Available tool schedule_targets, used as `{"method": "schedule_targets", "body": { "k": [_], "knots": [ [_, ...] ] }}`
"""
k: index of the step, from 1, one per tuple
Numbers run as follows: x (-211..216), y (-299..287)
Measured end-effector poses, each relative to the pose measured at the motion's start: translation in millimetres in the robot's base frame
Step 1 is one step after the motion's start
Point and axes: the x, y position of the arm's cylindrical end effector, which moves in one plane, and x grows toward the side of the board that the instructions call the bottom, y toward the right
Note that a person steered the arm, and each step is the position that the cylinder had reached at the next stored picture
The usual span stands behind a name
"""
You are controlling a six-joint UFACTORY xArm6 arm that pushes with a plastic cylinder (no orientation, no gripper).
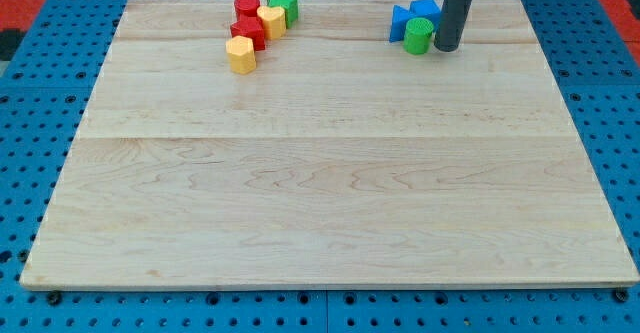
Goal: Point your arm to the top center
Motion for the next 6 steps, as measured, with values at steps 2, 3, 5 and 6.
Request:
{"method": "schedule_targets", "body": {
  "k": [2,3,5,6],
  "knots": [
    [16,-88],
    [16,-124],
    [-23,-131],
    [-44,-128]
  ]
}}
